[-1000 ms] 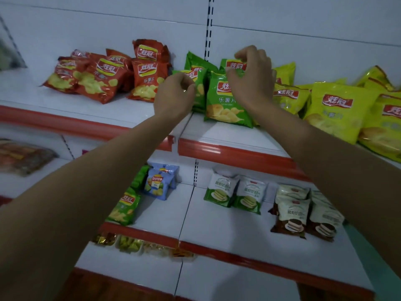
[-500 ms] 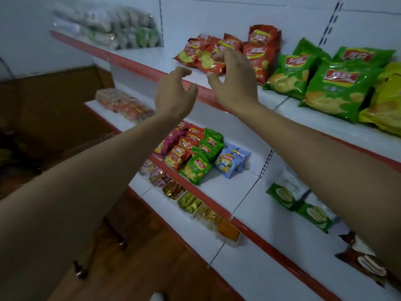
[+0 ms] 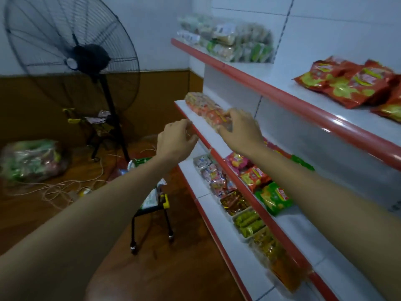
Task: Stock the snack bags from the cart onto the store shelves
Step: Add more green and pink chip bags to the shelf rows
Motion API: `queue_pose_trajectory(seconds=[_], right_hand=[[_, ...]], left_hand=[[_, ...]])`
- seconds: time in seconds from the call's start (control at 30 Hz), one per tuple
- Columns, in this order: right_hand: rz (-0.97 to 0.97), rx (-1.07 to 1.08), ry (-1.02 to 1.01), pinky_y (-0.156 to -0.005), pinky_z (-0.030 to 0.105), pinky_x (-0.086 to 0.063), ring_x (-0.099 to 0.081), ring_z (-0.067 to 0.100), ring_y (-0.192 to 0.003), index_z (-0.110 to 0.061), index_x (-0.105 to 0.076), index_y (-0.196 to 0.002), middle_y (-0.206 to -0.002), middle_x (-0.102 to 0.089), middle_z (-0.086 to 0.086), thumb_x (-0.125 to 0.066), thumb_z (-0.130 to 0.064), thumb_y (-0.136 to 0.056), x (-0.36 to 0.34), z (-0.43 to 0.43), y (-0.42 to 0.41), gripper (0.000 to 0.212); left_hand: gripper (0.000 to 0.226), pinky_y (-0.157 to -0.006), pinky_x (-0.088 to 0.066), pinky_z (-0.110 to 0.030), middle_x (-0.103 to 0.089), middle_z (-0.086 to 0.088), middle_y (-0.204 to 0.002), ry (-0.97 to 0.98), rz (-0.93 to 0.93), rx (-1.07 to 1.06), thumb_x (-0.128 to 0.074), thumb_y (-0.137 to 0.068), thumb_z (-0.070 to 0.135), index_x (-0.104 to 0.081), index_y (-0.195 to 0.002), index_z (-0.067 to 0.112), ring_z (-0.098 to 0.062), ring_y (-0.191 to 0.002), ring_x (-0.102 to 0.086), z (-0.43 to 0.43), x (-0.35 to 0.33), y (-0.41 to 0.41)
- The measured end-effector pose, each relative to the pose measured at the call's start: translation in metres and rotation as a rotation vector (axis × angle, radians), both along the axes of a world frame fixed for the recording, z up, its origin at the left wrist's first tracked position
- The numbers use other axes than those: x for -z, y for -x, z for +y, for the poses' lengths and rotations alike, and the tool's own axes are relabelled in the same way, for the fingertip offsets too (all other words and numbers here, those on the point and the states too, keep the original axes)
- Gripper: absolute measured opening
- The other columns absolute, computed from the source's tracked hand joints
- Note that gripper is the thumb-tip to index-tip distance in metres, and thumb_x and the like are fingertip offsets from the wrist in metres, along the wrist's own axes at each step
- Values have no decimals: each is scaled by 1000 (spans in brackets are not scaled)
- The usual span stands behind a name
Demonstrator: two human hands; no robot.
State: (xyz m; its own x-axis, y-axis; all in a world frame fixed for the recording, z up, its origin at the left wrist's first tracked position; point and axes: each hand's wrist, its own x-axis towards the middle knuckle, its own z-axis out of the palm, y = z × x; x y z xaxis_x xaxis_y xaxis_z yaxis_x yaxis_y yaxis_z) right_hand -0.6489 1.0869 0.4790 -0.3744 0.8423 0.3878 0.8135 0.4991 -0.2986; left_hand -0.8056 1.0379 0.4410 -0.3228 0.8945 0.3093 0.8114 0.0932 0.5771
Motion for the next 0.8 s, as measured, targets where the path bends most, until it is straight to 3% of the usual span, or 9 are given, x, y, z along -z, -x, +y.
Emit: queue_pose_trajectory(seconds=[0.17,0.4,0.63,0.8], right_hand=[[-27,-88,83,-102,40,-37,-49,27,-119,-15,-55,-121,-126,-57,7,-55,-35,-92,30,21,105,36],[-116,-131,286,-102,41,-37,-49,28,-120,-16,-53,-126,-128,-56,7,-54,-39,-92,101,38,213,40],[-195,-136,426,-97,39,-38,-50,28,-116,-17,-55,-120,-122,-58,7,-54,-37,-93,176,67,252,34],[-135,-109,605,-88,40,-47,-56,26,-105,-16,-58,-115,-115,-61,7,-55,-34,-93,229,100,259,29]], left_hand=[[44,-103,-40,-44,-52,-2,-136,115,37,-79,-53,-93,35,-46,-134,20,-24,-127,-44,3,26,115],[45,-95,-46,-48,-56,-3,-128,263,-28,-90,-53,-93,37,-46,-133,19,-25,-117,-52,-3,82,223],[44,-96,-44,-45,-52,-4,-136,398,-86,-98,-52,-95,34,-45,-135,16,-25,-122,-50,14,141,267],[40,-87,-46,-36,-57,-10,-129,464,-186,-125,-51,-95,25,-48,-132,11,-28,-112,-56,46,179,282]])
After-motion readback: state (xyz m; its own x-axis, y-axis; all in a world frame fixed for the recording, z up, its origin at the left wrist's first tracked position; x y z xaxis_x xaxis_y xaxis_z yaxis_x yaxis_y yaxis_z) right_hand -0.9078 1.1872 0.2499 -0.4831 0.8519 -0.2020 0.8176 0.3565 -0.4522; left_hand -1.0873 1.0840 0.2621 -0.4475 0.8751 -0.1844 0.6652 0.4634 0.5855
